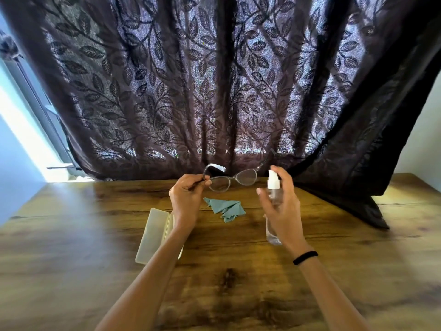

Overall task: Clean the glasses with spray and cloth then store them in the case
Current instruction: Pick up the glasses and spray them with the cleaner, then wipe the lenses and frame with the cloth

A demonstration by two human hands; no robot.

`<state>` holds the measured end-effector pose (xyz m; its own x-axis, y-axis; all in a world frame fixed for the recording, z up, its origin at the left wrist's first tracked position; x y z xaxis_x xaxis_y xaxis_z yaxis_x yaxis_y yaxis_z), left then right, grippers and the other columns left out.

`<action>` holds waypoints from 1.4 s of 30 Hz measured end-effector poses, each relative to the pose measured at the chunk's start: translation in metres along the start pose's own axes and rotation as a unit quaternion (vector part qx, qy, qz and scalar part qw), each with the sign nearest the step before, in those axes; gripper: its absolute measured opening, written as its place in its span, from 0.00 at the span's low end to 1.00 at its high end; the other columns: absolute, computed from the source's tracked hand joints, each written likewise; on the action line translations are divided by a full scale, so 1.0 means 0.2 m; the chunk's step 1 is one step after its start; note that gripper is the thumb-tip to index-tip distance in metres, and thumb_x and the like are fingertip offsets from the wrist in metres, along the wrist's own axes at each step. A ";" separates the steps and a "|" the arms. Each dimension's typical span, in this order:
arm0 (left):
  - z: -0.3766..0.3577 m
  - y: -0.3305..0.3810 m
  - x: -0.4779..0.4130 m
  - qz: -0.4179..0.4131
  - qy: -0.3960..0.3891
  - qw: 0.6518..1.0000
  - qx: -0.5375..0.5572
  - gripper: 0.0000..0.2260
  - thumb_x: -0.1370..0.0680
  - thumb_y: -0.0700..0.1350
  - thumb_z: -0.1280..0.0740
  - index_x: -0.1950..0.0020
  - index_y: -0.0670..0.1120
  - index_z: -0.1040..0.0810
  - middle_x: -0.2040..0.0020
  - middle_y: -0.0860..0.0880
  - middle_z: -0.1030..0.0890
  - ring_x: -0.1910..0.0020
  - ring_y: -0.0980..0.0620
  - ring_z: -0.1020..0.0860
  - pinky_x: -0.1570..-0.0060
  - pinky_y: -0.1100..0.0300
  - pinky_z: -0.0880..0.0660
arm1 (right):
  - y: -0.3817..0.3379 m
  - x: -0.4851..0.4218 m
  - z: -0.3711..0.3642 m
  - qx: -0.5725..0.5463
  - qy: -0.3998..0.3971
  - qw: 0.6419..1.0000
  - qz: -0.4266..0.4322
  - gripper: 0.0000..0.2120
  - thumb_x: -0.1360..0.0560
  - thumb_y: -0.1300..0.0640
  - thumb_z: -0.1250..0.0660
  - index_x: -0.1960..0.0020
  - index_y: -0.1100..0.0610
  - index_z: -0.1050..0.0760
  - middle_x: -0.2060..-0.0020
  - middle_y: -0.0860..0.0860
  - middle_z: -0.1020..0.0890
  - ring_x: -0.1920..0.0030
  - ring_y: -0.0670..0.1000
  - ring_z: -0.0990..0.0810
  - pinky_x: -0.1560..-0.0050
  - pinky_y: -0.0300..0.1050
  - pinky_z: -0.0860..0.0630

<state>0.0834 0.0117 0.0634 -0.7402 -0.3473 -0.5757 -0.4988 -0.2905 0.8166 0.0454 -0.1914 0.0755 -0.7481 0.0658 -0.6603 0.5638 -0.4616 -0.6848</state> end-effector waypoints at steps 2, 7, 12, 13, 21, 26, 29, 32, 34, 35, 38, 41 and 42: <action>0.01 0.00 0.00 0.006 -0.001 1.000 0.004 0.11 0.32 0.34 0.27 0.57 0.50 0.18 0.61 0.58 0.18 0.61 0.60 0.19 0.58 0.68 0.22 | 0.00 0.02 0.02 -0.051 0.031 0.998 -0.025 0.27 0.26 0.56 0.34 0.33 0.43 0.43 0.58 0.45 0.26 0.68 0.52 0.25 0.70 0.42 0.23; 0.03 -0.02 0.00 0.000 0.002 1.000 0.001 0.14 0.32 0.34 0.27 0.59 0.55 0.19 0.61 0.58 0.18 0.61 0.60 0.19 0.58 0.69 0.23 | 0.11 0.09 0.10 -0.044 0.080 0.994 -0.063 0.29 0.26 0.52 0.35 0.31 0.40 0.47 0.49 0.47 0.29 0.62 0.41 0.26 0.60 0.32 0.26; 0.02 -0.03 0.02 -0.001 -0.002 1.000 -0.004 0.13 0.32 0.34 0.27 0.58 0.52 0.18 0.62 0.60 0.19 0.61 0.64 0.20 0.60 0.74 0.26 | 0.25 0.17 0.16 0.022 0.089 0.987 -0.130 0.24 0.25 0.53 0.35 0.34 0.53 0.42 0.48 0.60 0.29 0.52 0.54 0.27 0.48 0.48 0.26; 0.02 -0.03 0.03 0.002 -0.005 1.000 -0.005 0.13 0.32 0.33 0.27 0.58 0.52 0.18 0.62 0.60 0.19 0.61 0.64 0.20 0.60 0.74 0.26 | 0.27 0.19 0.17 0.030 0.087 0.986 -0.140 0.22 0.25 0.54 0.35 0.36 0.54 0.42 0.49 0.60 0.30 0.52 0.57 0.27 0.48 0.53 0.26; 0.00 -0.03 0.06 0.012 -0.021 0.999 -0.026 0.12 0.32 0.33 0.27 0.58 0.50 0.18 0.62 0.57 0.19 0.61 0.66 0.21 0.60 0.75 0.27 | 0.32 0.25 0.18 0.057 0.082 0.985 -0.143 0.16 0.27 0.50 0.35 0.49 0.47 0.43 0.54 0.56 0.32 0.57 0.52 0.30 0.55 0.48 0.29; 0.02 -0.02 0.07 0.021 -0.014 0.999 -0.020 0.12 0.32 0.33 0.27 0.58 0.50 0.19 0.62 0.58 0.19 0.62 0.67 0.21 0.60 0.76 0.28 | 0.33 0.25 0.18 0.049 0.078 0.986 -0.139 0.21 0.27 0.54 0.32 0.45 0.44 0.43 0.51 0.51 0.34 0.56 0.46 0.31 0.54 0.38 0.32; 0.03 -0.03 0.07 0.017 -0.007 1.000 -0.022 0.12 0.32 0.33 0.27 0.57 0.49 0.19 0.62 0.58 0.20 0.62 0.67 0.22 0.61 0.76 0.28 | 0.32 0.25 0.19 0.047 0.092 0.983 -0.151 0.25 0.29 0.54 0.30 0.39 0.52 0.40 0.47 0.49 0.35 0.50 0.46 0.31 0.49 0.41 0.30; 0.06 -0.04 0.07 0.010 0.003 1.000 -0.023 0.11 0.32 0.31 0.28 0.57 0.47 0.19 0.63 0.56 0.20 0.63 0.67 0.21 0.60 0.76 0.27 | 0.24 0.23 0.19 0.039 0.155 0.980 -0.120 0.27 0.30 0.52 0.31 0.36 0.57 0.38 0.44 0.48 0.36 0.43 0.50 0.31 0.42 0.42 0.30; 0.08 -0.05 0.05 0.010 0.017 0.999 -0.025 0.10 0.32 0.30 0.28 0.56 0.44 0.18 0.62 0.54 0.20 0.63 0.68 0.21 0.60 0.76 0.27 | 0.17 0.19 0.19 0.061 0.192 0.978 -0.060 0.22 0.28 0.54 0.32 0.38 0.57 0.35 0.44 0.47 0.35 0.42 0.54 0.30 0.41 0.46 0.30; 0.08 -0.05 0.05 0.008 0.024 0.999 -0.030 0.10 0.32 0.29 0.28 0.56 0.42 0.18 0.62 0.53 0.20 0.63 0.68 0.22 0.59 0.76 0.28 | 0.14 0.17 0.18 0.077 0.199 0.977 -0.027 0.19 0.27 0.55 0.32 0.40 0.58 0.34 0.45 0.48 0.33 0.42 0.55 0.30 0.41 0.47 0.30; 0.12 -0.06 0.02 0.004 0.047 0.998 -0.047 0.10 0.33 0.30 0.28 0.55 0.42 0.18 0.62 0.53 0.21 0.64 0.70 0.23 0.60 0.77 0.29 | 0.08 0.10 0.13 0.116 0.177 0.976 0.048 0.09 0.24 0.57 0.36 0.47 0.61 0.28 0.49 0.57 0.26 0.45 0.53 0.28 0.43 0.47 0.29; 0.16 -0.08 0.00 0.006 0.058 0.997 -0.056 0.12 0.33 0.31 0.27 0.54 0.45 0.19 0.62 0.52 0.20 0.64 0.70 0.23 0.60 0.76 0.28 | 0.08 0.06 0.02 0.125 0.100 0.986 0.049 0.08 0.24 0.57 0.36 0.52 0.62 0.24 0.54 0.56 0.23 0.50 0.53 0.25 0.49 0.44 0.27; 0.17 -0.09 -0.01 0.005 0.062 0.996 -0.060 0.12 0.33 0.32 0.27 0.54 0.45 0.18 0.62 0.52 0.20 0.64 0.69 0.23 0.60 0.76 0.28 | 0.10 0.06 -0.02 0.129 0.065 0.989 0.044 0.06 0.25 0.59 0.35 0.52 0.62 0.23 0.54 0.56 0.22 0.51 0.53 0.25 0.50 0.43 0.27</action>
<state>0.0775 0.0482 0.0518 -0.6805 -0.4555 -0.5739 -0.4286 -0.3879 0.8160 0.0495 -0.1958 0.0533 -0.6396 0.1216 -0.7590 0.5036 -0.6797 -0.5333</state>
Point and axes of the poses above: each hand's wrist, its own x-axis away from the middle knuckle, its own z-axis out of the back of the hand, y = z × x, the point moved 1 cm from there along -x, towards the middle knuckle
